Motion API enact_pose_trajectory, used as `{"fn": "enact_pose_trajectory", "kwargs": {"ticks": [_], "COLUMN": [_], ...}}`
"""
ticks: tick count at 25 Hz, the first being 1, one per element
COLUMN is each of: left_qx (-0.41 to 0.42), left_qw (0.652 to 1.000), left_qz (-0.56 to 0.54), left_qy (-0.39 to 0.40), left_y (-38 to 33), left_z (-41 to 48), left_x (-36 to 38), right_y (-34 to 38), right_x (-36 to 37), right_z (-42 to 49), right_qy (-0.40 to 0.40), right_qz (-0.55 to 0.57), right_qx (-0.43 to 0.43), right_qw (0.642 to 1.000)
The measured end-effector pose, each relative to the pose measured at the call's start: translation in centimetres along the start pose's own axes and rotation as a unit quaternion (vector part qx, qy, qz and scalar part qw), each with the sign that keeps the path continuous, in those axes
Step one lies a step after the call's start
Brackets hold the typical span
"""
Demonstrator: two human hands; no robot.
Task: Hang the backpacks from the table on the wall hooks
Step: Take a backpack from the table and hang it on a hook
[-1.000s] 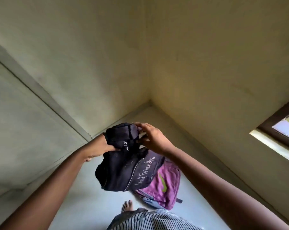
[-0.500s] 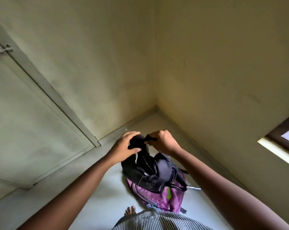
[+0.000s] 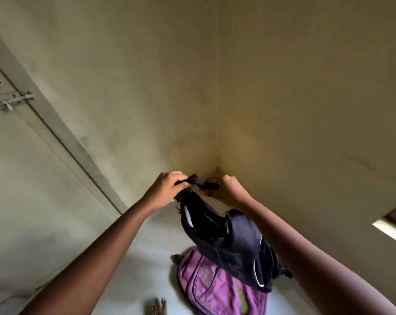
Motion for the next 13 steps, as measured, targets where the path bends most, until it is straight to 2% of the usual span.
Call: {"fn": "enact_pose_trajectory", "kwargs": {"ticks": [5, 9, 13], "left_qx": [-0.022, -0.021, 0.022], "left_qw": [0.999, 0.998, 0.996], "left_qz": [-0.016, -0.034, -0.022], "left_qy": [-0.036, -0.05, -0.079], "left_y": [8.0, 14.3, 17.6], "left_z": [3.0, 5.5, 8.2], "left_x": [-8.1, -14.4, -20.0], "right_y": [6.0, 10.5, 14.2], "right_x": [1.2, 2.1, 1.7], "right_z": [8.9, 16.4, 21.9], "right_qy": [-0.012, -0.03, -0.053], "right_qz": [0.046, 0.07, 0.075], "right_qx": [-0.033, -0.018, -0.03], "right_qw": [0.998, 0.997, 0.995]}}
Point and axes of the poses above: each hand's wrist, its own z-axis towards the middle knuckle, its own x-axis out of the palm, y = z × x, the point moved 2 cm from there along z, towards the middle knuckle, and after that the axes turned 2 degrees about z, right-handed, at the moved point
